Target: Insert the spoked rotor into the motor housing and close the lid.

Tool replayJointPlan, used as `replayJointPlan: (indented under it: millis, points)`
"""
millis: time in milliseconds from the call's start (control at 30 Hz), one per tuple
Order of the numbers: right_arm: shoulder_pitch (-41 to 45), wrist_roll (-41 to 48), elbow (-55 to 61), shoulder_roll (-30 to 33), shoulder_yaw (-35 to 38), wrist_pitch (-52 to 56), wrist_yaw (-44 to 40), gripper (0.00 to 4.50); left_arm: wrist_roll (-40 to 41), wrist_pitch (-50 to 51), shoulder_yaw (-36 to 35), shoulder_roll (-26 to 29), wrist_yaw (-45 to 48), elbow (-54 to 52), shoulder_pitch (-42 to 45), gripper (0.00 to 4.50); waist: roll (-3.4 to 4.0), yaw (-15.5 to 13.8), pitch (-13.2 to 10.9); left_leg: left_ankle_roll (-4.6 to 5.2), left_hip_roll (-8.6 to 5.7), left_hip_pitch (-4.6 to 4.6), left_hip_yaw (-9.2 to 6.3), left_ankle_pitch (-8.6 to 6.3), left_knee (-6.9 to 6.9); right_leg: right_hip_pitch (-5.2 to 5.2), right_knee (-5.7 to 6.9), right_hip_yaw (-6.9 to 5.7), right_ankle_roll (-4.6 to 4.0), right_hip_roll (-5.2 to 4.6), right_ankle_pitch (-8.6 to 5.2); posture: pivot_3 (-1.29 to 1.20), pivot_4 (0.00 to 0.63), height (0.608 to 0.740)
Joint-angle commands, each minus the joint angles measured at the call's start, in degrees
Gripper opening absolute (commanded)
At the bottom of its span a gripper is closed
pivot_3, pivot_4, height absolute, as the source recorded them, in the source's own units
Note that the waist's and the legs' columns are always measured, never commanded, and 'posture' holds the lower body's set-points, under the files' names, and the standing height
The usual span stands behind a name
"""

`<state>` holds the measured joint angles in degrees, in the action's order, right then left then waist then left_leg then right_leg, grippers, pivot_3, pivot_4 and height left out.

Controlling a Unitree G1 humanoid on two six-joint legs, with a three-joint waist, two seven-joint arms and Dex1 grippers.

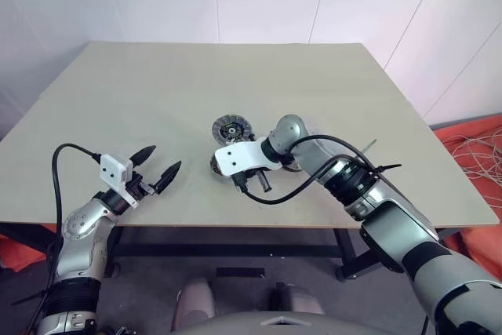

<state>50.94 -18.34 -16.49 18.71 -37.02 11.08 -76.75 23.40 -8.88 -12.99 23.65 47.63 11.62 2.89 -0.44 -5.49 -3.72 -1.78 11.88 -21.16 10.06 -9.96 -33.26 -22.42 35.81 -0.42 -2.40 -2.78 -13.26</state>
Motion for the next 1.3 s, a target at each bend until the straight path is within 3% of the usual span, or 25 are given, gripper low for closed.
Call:
replayJointPlan:
  millis: [33, 400, 567, 833, 1033, 1167, 1300]
  points:
    - [0.2, 0.8, 2.8, 0.2, 1.1, -1.8, 1.2, 0.05, -0.1, -0.8, -0.1, 0.4, 0.2, -0.5, 0.9, 4.5, 0.0, 0.0, 0.0, 0.0, 0.0, 0.0, 0.0, 0.0, 0.0, 0.0, 0.0, 0.0, 0.0, 0.0, 0.0, 0.0, 0.0, 0.74]
    - [-0.8, 1.7, 2.1, 0.4, 1.2, -2.0, 0.6, 0.05, -0.5, -1.1, -0.2, 0.4, 0.2, 0.1, 1.2, 4.5, 0.0, 0.0, 0.0, 0.0, 0.0, 0.01, 0.0, 0.0, -0.02, 0.02, 0.0, 0.0, 0.0, 0.0, 0.0, 0.0, 0.0, 0.74]
    - [-0.9, 2.3, 2.7, 1.3, 0.9, -2.6, -1.1, 1.24, -0.7, -1.1, 0.1, 0.1, 0.2, 0.4, 1.6, 4.5, -0.01, 0.0, 0.0, 0.01, 0.0, 0.03, 0.0, 0.0, -0.02, 0.05, 0.01, 0.0, 0.0, 0.0, 0.0, 0.0, 0.0, 0.74]
    - [-0.4, 4.0, 6.0, 3.1, 2.5, -5.0, -1.6, 3.98, -0.8, -1.1, 0.2, -0.2, 0.2, 0.3, 1.7, 4.5, -0.01, 0.0, 0.0, 0.01, 0.0, 0.06, -0.01, 0.0, -0.05, 0.07, 0.03, -0.01, 0.0, 0.0, 0.0, 0.0, 0.0, 0.74]
    - [-1.5, 13.8, 12.7, 7.6, 10.4, 8.6, -6.7, 3.98, -0.7, -1.2, -0.1, 0.0, 0.1, 0.3, 1.5, 4.5, -0.03, -0.2, 0.0, 0.06, -0.01, 0.07, -0.03, -0.01, -0.06, 0.14, 0.0, -0.02, 0.0, -0.01, 0.0, 0.0, 0.0, 0.74]
    - [-2.6, 15.9, 7.8, 10.8, 17.9, 16.1, -0.2, 3.98, -0.5, -1.1, -0.4, 0.2, 0.2, 0.2, 1.2, 4.5, -0.03, -0.4, 0.0, 0.1, -0.03, 0.14, -0.04, 0.02, -0.1, 0.23, 0.01, -0.03, 0.0, -0.02, 0.0, 0.0, 0.0, 0.74]
    - [-4.0, 17.7, 1.3, 9.9, 26.0, 23.0, 11.2, 3.98, -0.4, -0.9, -0.4, 0.4, 0.4, 0.2, 1.2, 4.5, -0.04, -0.4, 0.0, 0.06, -0.03, 0.24, -0.03, 0.05, -0.1, 0.28, 0.05, -0.04, 0.0, -0.02, 0.0, 0.0, 0.0, 0.74]
